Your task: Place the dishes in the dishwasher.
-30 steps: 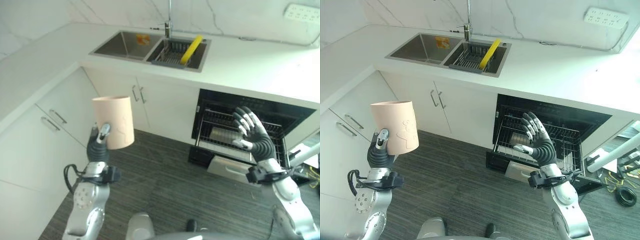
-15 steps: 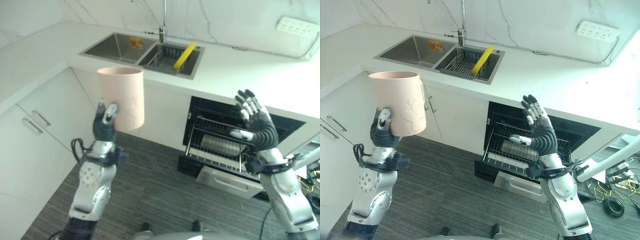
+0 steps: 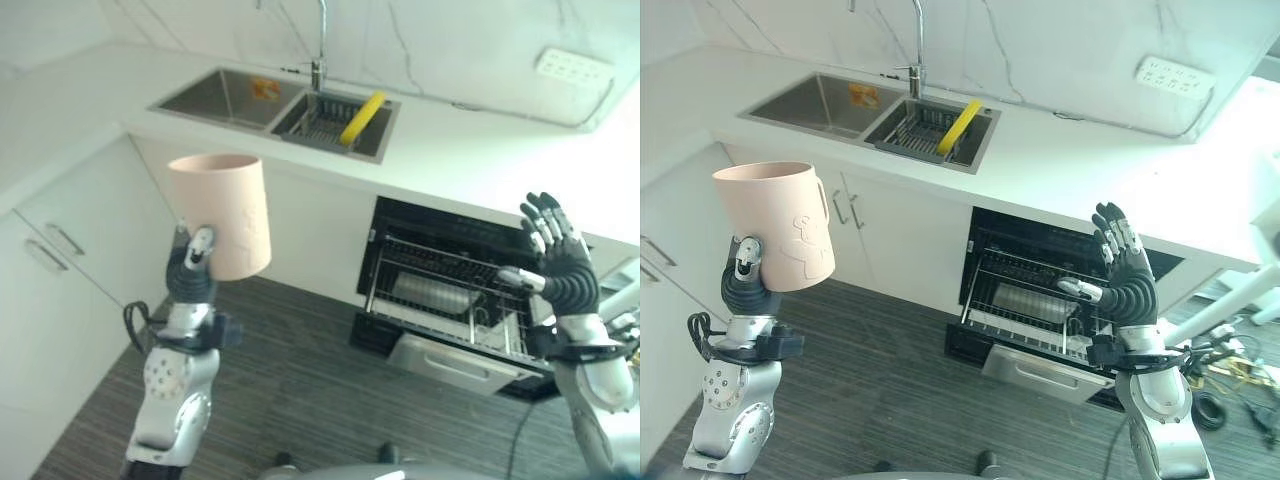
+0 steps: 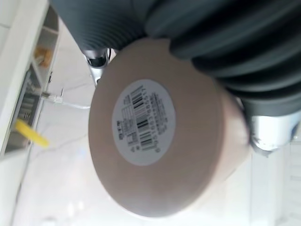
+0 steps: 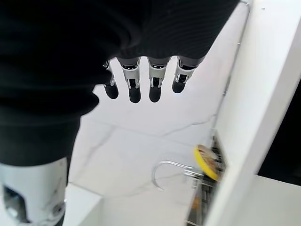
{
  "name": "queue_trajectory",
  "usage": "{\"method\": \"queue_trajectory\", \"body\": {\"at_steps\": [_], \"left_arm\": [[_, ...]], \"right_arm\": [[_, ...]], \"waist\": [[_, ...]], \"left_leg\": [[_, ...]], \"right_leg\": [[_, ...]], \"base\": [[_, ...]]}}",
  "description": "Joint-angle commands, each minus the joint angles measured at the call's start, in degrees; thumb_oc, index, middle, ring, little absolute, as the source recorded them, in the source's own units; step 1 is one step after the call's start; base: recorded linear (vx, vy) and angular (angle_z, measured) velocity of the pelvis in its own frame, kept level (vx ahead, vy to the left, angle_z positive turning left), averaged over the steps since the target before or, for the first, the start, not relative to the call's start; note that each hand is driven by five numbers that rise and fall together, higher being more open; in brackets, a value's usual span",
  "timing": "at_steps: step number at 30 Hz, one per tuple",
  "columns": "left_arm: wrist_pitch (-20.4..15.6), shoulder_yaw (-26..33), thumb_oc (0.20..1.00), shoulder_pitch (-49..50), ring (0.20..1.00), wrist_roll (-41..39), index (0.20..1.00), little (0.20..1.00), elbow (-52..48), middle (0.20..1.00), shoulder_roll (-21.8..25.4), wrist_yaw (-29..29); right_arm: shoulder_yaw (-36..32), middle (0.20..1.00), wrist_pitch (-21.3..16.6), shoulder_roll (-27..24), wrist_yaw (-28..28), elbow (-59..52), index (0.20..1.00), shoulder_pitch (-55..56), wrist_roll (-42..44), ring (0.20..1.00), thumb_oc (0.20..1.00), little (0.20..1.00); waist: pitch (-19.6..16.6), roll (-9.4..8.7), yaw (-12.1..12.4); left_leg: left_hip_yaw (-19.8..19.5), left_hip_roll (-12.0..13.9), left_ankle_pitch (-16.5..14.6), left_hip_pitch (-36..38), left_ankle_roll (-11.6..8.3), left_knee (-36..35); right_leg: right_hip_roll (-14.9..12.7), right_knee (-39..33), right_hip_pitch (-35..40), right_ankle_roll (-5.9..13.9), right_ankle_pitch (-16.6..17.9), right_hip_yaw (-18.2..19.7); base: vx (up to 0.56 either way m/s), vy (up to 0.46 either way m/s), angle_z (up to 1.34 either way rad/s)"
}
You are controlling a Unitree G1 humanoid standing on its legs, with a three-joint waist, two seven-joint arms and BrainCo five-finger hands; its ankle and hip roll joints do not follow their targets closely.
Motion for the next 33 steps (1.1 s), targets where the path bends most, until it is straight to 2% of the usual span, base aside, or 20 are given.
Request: {"method": "queue_trajectory", "body": {"at_steps": [1, 3, 5, 6, 8, 10, 11, 12, 13, 15, 16, 17, 18, 19, 21, 22, 24, 26, 30, 33], "left_arm": [[-3.71, 3.07, 0.200, -2.86, 0.200, 4.24, 0.200, 0.200, -2.65, 0.200, 5.27, 0.56], [-3.67, 2.71, 0.200, -3.21, 0.200, 7.50, 0.200, 0.200, -3.15, 0.200, 6.13, -0.16], [-2.99, 1.44, 0.200, -3.96, 0.200, 7.75, 0.200, 0.200, -3.22, 0.200, 6.86, 0.48], [-2.86, 1.32, 0.200, -4.42, 0.200, 7.72, 0.200, 0.200, -3.25, 0.200, 7.07, 0.46], [-3.04, 1.39, 0.200, -5.50, 0.200, 7.52, 0.200, 0.200, -3.78, 0.200, 8.18, 0.47], [-3.07, 1.53, 0.200, -5.48, 0.200, 8.32, 0.200, 0.200, -4.20, 0.200, 8.14, 1.72], [-2.77, 1.30, 0.200, -5.29, 0.200, 9.55, 0.200, 0.200, -3.77, 0.200, 7.77, 4.55], [-2.12, 0.91, 0.200, -5.25, 0.200, 7.61, 0.200, 0.200, -3.10, 0.200, 7.22, 6.64], [-1.80, 0.62, 0.200, -5.23, 0.200, 5.19, 0.200, 0.200, -2.73, 0.200, 6.53, 7.76], [-1.96, 0.46, 0.200, -3.76, 0.200, 3.36, 0.200, 0.200, -2.37, 0.200, 4.58, 7.64], [-3.24, -0.65, 0.200, -2.39, 0.200, 5.94, 0.200, 0.200, -3.18, 0.200, 3.42, 7.10], [-3.58, -1.42, 0.200, -1.84, 0.200, 7.95, 0.200, 0.200, -3.89, 0.200, 2.85, 7.36], [-3.31, -2.37, 0.200, -1.68, 0.200, 8.97, 0.200, 0.200, -4.22, 0.200, 2.33, 7.37], [-3.18, -2.76, 0.200, -1.83, 0.200, 8.86, 0.200, 0.200, -4.07, 0.200, 2.22, 7.48], [-2.34, -3.25, 0.200, -2.82, 0.200, 6.55, 0.200, 0.200, -3.84, 0.200, 2.54, 6.85], [-2.44, -3.42, 0.200, -3.20, 0.200, 6.35, 0.200, 0.200, -3.60, 0.200, 2.49, 6.40], [-2.90, -3.86, 0.200, -3.58, 0.200, 7.22, 0.200, 0.200, -3.03, 0.200, 2.28, 5.94], [-2.65, -4.24, 0.200, -4.13, 0.200, 8.52, 0.200, 0.200, -2.38, 0.200, 2.24, 6.13], [-2.31, -2.59, 0.200, -3.47, 0.200, 8.32, 0.200, 0.200, -1.70, 0.200, 3.78, 5.87], [-3.19, -1.40, 0.200, -3.97, 0.200, 12.49, 0.200, 0.200, -1.01, 0.200, 4.94, 7.33]], "right_arm": [[1.08, 1.000, -7.17, -0.34, 2.48, -4.51, 1.000, -4.06, 0.19, 1.000, 1.000, 1.000], [2.27, 1.000, -7.36, 0.97, 1.66, -4.18, 1.000, -4.39, 2.03, 1.000, 1.000, 1.000], [4.62, 1.000, -6.20, 2.19, 0.52, -4.23, 1.000, -6.15, 0.14, 1.000, 1.000, 1.000], [5.14, 1.000, -5.61, 2.43, 0.39, -4.38, 1.000, -6.63, -0.78, 1.000, 1.000, 1.000], [5.50, 1.000, -4.90, 2.33, 1.01, -5.48, 1.000, -6.68, 1.42, 1.000, 1.000, 1.000], [5.92, 1.000, -4.67, 1.42, 1.75, -5.26, 1.000, -8.44, 4.95, 1.000, 1.000, 1.000], [7.07, 1.000, -3.03, 0.86, 2.39, -4.89, 1.000, -10.70, 6.27, 1.000, 1.000, 1.000], [7.94, 1.000, -1.60, 0.14, 2.41, -4.42, 1.000, -12.52, 6.15, 1.000, 1.000, 1.000], [8.84, 1.000, -1.80, -0.23, 3.31, -3.89, 1.000, -13.58, 6.82, 1.000, 1.000, 1.000], [9.64, 1.000, -2.31, -0.41, 5.62, -3.83, 1.000, -12.93, 7.34, 1.000, 1.000, 1.000], [9.58, 1.000, -3.02, -1.49, 6.82, -3.93, 1.000, -11.81, 7.24, 1.000, 1.000, 1.000], [9.38, 1.000, -3.18, -2.14, 7.36, -3.96, 1.000, -11.18, 8.20, 1.000, 1.000, 1.000], [9.04, 1.000, -3.61, -2.74, 6.91, -3.51, 1.000, -10.71, 8.67, 1.000, 1.000, 1.000], [8.93, 1.000, -3.56, -2.81, 6.52, -3.31, 1.000, -10.69, 8.48, 1.000, 1.000, 1.000], [8.33, 1.000, -2.96, -3.16, 4.93, -4.02, 1.000, -10.25, 7.58, 1.000, 1.000, 1.000], [7.99, 1.000, -3.02, -3.23, 4.68, -4.37, 1.000, -9.90, 7.48, 1.000, 1.000, 1.000], [7.60, 1.000, -2.96, -3.37, 4.50, -4.18, 1.000, -9.84, 7.45, 1.000, 1.000, 1.000], [7.29, 1.000, -2.53, -3.08, 4.72, -3.68, 1.000, -9.82, 5.69, 1.000, 1.000, 1.000], [6.45, 1.000, 1.14, -2.33, 5.43, -5.02, 1.000, -7.62, 5.52, 1.000, 1.000, 1.000], [6.44, 1.000, 3.23, -1.74, 5.04, -4.68, 1.000, -8.05, 6.01, 1.000, 1.000, 1.000]], "waist": [[2.33, -1.25, 3.23], [1.88, -0.92, 4.20], [2.28, 0.02, 3.83], [2.28, 0.34, 3.70], [2.03, 0.54, 3.86], [2.07, 0.59, 4.29], [1.95, 1.71, 3.82], [1.70, 2.56, 3.19], [1.41, 3.18, 2.92], [0.67, 3.87, 2.58], [0.79, 4.26, 2.34], [0.96, 4.56, 2.13], [1.35, 5.07, 1.64], [1.63, 5.28, 1.49], [1.78, 6.95, 0.90], [1.79, 7.21, 0.92], [1.46, 7.38, 0.84], [0.38, 7.73, 0.42], [-1.80, 8.03, -0.05], [-2.04, 7.83, -0.07]], "left_leg": [[-1.57, -2.21, -3.93, -0.83, 1.84, 0.65], [-2.00, -0.24, -4.44, -0.61, 0.19, 1.08], [-2.85, 2.25, -4.41, 0.65, -1.15, 1.01], [-3.31, 3.30, -4.28, 0.94, -1.56, 0.94], [-5.66, 6.62, -4.10, -0.51, -3.28, 3.05], [-5.93, 9.90, -3.78, -2.16, -5.22, 6.09], [-5.65, 12.15, -2.53, -2.04, -6.48, 6.14], [-4.71, 13.22, -1.43, -1.03, -7.03, 5.45], [-3.69, 13.56, -0.88, -0.26, -7.17, 4.82], [-2.56, 12.64, 1.08, -1.00, -6.85, 8.14], [-2.10, 12.00, 3.82, -3.39, -6.66, 13.98], [-1.60, 12.02, 4.76, -4.96, -6.67, 16.30], [0.81, 12.38, 5.33, -6.36, -6.85, 16.70], [1.66, 12.18, 5.71, -6.45, -6.93, 15.31], [4.90, 11.32, 8.68, -4.96, -7.29, 3.90], [4.39, 11.07, 9.54, -4.81, -7.35, 1.78], [3.44, 10.85, 9.03, -3.90, -7.25, -0.57], [3.01, 10.24, 7.19, -2.02, -7.37, -2.79], [3.63, 8.94, 4.25, 0.77, -7.37, -3.07], [4.50, 8.60, 3.29, 1.80, -6.92, -3.07]], "right_leg": [[-6.85, -3.24, 5.22, 1.35, 4.36, -4.48], [-11.19, -11.07, 8.75, 2.68, 8.20, -6.45], [-13.15, -12.65, 8.84, 3.66, 10.92, -4.42], [-13.37, -12.76, 8.86, 3.81, 10.54, -3.32], [-12.15, -12.30, 9.84, 4.03, 6.98, -1.45], [-11.03, -13.03, 10.01, 4.32, 5.08, -3.83], [-9.42, -13.38, 9.20, 4.03, 3.84, -3.19], [-8.33, -13.38, 8.11, 3.62, 3.27, -1.99], [-7.55, -13.38, 7.68, 2.73, 2.60, -1.51], [-6.24, -13.38, 7.73, 0.72, 1.56, -1.21], [-5.31, -13.38, 8.13, -0.88, 1.02, -1.63], [-4.81, -13.38, 8.52, -1.60, 0.71, -2.17], [-4.35, -13.38, 9.36, -2.08, 0.30, -3.76], [-4.38, -13.38, 9.82, -1.98, 0.11, -4.48], [-4.35, -13.38, 10.98, -0.72, -0.39, -6.35], [-4.45, -13.38, 11.35, -0.61, -0.59, -6.32], [-4.74, -13.38, 11.58, -0.45, -0.93, -6.03], [-5.43, -13.38, 11.83, 0.09, -1.21, -5.85], [-7.24, -13.38, 12.95, 2.19, -1.52, -5.96], [-8.47, -13.38, 13.44, 3.12, -1.12, -6.37]], "base": [[0.06, -0.548, -0.16], [0.16, -0.609, -0.10], [0.21, -0.534, 0.06], [0.21, -0.541, 0.12], [0.19, -0.747, 0.18], [0.13, -0.702, 0.25], [0.09, -0.546, 0.15], [0.08, -0.401, -0.10], [0.10, -0.287, -0.15], [0.13, -0.257, -0.38], [0.13, -0.267, -0.39], [0.13, -0.252, -0.29], [0.10, -0.137, -0.10], [0.13, -0.056, 0.22], [0.12, 0.077, 0.39], [0.07, 0.133, 0.39], [0.04, 0.101, 0.30], [0.04, 0.141, 0.02], [0.07, 0.157, -0.09], [0.05, 0.090, -0.17]]}}
